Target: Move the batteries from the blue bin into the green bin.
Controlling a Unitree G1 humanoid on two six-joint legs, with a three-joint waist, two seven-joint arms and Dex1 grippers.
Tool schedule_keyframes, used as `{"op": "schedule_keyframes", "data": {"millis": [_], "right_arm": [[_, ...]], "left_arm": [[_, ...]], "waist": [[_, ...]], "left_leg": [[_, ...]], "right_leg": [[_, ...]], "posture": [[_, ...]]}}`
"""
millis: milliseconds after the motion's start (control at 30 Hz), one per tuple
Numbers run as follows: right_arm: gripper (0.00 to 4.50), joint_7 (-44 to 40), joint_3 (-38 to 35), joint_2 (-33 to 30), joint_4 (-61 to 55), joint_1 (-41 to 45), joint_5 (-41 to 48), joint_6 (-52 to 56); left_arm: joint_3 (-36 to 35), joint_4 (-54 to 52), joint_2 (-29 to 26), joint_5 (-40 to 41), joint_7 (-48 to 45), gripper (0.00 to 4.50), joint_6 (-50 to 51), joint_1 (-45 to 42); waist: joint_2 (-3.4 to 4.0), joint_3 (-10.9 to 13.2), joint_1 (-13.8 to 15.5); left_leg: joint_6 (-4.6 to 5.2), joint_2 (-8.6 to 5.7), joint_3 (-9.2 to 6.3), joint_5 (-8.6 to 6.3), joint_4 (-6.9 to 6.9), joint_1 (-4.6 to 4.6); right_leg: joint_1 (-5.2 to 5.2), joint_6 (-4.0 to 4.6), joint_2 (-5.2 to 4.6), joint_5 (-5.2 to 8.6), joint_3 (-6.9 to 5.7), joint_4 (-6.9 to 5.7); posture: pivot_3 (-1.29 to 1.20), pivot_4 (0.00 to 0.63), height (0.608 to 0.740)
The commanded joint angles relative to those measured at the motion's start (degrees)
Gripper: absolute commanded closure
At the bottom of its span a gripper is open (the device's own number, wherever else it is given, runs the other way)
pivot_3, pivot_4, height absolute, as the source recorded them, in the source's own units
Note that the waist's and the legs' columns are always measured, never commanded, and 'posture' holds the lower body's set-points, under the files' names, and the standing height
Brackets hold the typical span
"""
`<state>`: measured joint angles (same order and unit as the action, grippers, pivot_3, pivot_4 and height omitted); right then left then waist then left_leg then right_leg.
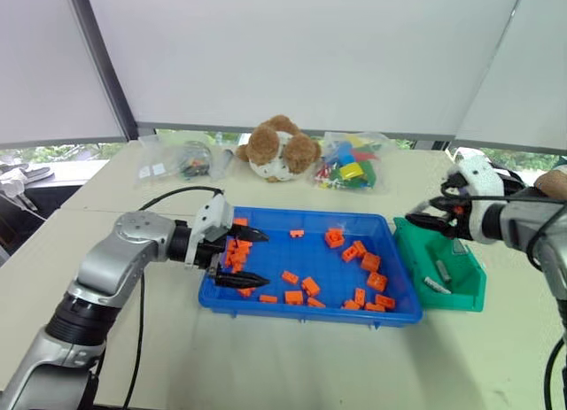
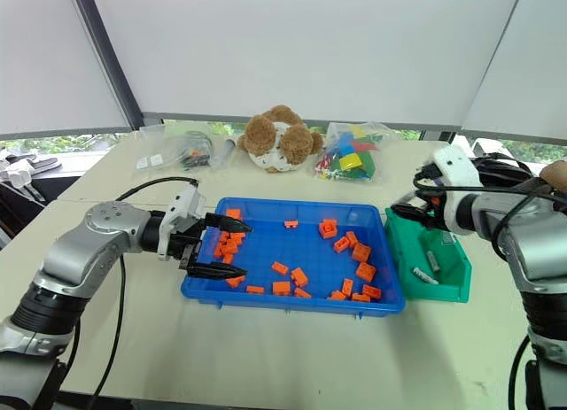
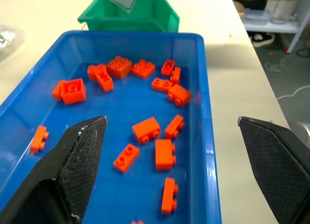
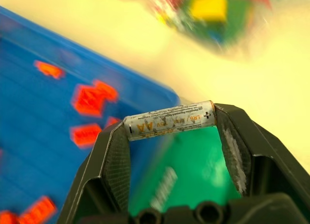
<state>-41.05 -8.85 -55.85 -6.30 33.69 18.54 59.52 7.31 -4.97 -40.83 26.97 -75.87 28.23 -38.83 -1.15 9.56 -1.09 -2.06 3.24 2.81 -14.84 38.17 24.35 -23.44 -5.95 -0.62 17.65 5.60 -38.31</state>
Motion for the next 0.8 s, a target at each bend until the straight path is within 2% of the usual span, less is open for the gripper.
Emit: {"op": "schedule_keyframes", "data": {"millis": [33,233,300,400,600,800], "right_arm": [[2.29,-0.4,-2.5,-1.2,3.0,-1.6,-0.6,-3.4],[2.29,-1.1,-2.6,-1.5,6.2,-5.3,-0.8,-6.5],[1.22,-1.3,-2.8,-1.7,6.4,-5.6,-0.6,-6.9],[0.04,-2.1,-3.1,-2.5,5.6,-5.9,-0.2,-7.1],[0.04,-5.9,-4.8,-6.4,1.4,-6.6,1.8,-7.3],[0.04,-17.8,-13.0,-10.8,-9.4,-11.5,11.3,-7.4]], "left_arm": [[-0.7,0.4,0.6,1.0,-0.5,0.00,0.0,-2.1],[-1.1,1.0,0.8,1.4,-0.9,0.00,1.1,-3.0],[-1.3,0.9,0.6,1.5,-1.0,0.00,1.6,-3.0],[-1.4,0.7,0.4,1.7,-0.8,0.00,2.6,-3.1],[-1.7,0.5,-0.4,2.2,-0.7,0.00,4.2,-3.0],[-3.1,0.9,-2.0,2.8,-0.3,0.00,5.7,-3.2]], "waist": [[0.00,0.0,0.0],[0.00,0.0,0.1],[0.01,0.0,0.1],[0.01,0.0,0.1],[0.01,0.0,0.3],[0.02,0.0,0.3]], "left_leg": [[0.00,0.00,0.00,0.00,0.00,0.00],[0.00,0.00,0.00,0.00,-0.01,0.01],[0.00,0.00,-0.01,0.00,-0.01,0.01],[0.00,0.00,-0.01,0.00,-0.01,0.01],[0.00,0.00,-0.01,0.00,0.00,0.01],[0.00,0.01,-0.05,0.00,-0.01,0.01]], "right_leg": [[-0.01,0.00,0.01,0.00,0.00,-0.01],[-0.01,-0.01,0.00,0.00,0.00,0.00],[-0.02,-0.01,0.01,0.00,0.00,-0.01],[-0.02,-0.01,0.00,0.00,0.00,-0.01],[-0.01,-0.01,0.00,0.00,0.00,-0.01],[0.00,-0.01,0.01,0.00,-0.02,-0.01]], "posture": [[0.00,0.150,0.740],[0.00,0.150,0.740],[0.00,0.150,0.740],[0.00,0.150,0.740],[0.00,0.150,0.740],[0.00,0.150,0.740]]}}
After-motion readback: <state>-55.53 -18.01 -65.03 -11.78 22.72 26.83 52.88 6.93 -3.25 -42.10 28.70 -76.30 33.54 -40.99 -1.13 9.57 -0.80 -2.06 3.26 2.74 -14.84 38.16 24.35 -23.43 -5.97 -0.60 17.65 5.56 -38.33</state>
